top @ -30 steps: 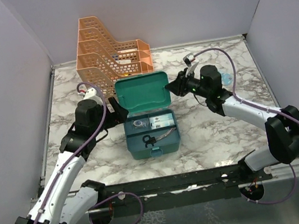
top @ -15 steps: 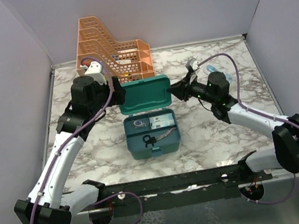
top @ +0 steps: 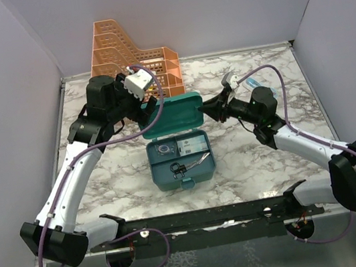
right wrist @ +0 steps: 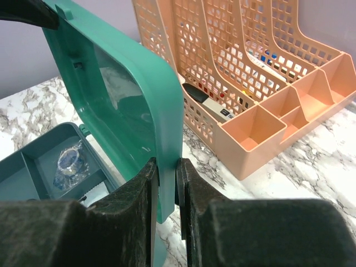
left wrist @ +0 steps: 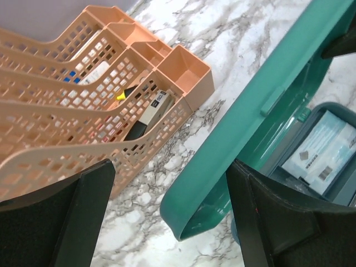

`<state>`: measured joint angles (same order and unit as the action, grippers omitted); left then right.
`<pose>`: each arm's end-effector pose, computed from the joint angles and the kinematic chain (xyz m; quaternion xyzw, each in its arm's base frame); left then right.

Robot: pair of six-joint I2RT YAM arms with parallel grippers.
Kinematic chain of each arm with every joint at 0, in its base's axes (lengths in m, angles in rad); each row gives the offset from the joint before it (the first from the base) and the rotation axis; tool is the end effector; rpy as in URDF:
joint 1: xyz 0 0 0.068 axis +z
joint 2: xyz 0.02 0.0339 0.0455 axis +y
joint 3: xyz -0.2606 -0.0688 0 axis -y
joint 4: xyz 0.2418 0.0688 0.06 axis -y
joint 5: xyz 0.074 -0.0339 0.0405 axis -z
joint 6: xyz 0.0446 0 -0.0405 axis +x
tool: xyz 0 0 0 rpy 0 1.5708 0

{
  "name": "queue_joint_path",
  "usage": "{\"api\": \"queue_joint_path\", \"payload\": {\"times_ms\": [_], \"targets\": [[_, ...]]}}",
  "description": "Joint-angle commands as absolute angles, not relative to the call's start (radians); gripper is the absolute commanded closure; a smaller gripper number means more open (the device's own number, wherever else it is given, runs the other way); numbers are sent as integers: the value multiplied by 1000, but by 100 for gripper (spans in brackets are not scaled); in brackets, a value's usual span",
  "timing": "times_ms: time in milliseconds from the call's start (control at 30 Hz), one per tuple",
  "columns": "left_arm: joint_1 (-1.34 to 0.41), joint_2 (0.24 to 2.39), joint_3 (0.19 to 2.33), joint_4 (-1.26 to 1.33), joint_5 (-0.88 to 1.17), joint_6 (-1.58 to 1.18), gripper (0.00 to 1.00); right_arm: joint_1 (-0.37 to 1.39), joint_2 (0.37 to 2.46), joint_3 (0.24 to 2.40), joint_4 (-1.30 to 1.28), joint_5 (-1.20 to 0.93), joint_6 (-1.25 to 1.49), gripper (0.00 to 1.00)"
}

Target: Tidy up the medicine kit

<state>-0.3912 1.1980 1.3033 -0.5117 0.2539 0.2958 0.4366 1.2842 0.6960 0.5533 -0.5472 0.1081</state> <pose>0.2424 -0.1121 0.3950 0.3446 0.7567 -0.1316 0.5398 0.2555 0.1448 0.2753 -0.2984 0.6526 0.3671 0.5919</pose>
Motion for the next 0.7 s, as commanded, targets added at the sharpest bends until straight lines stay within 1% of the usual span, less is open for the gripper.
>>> {"api": "queue_joint_path", "payload": {"times_ms": [0, 67, 133, 233, 300, 433, 533, 667], "targets": [[-389, 1248, 1388, -611, 447, 495, 17, 430, 1245, 717, 617, -593, 60, 81], [-390, 1252, 1380, -622, 495, 521, 19, 430, 1245, 718, 607, -583, 57, 81], [-390, 1248, 1360, -623, 539, 546, 24, 429, 1247, 721, 597, -567, 57, 81], [-390, 1238, 1313, -621, 597, 603, 38, 430, 1253, 726, 587, -558, 60, 81], [-392, 1229, 1288, -615, 622, 649, 46, 430, 1258, 727, 591, -558, 64, 81], [-391, 1208, 1256, -594, 609, 679, 52, 430, 1262, 729, 588, -547, 78, 80], [-392, 1185, 1229, -578, 597, 709, 57, 429, 1260, 734, 569, -553, 94, 73], [-394, 1156, 1200, -558, 598, 717, 62, 430, 1247, 759, 480, -579, 96, 56]]}}
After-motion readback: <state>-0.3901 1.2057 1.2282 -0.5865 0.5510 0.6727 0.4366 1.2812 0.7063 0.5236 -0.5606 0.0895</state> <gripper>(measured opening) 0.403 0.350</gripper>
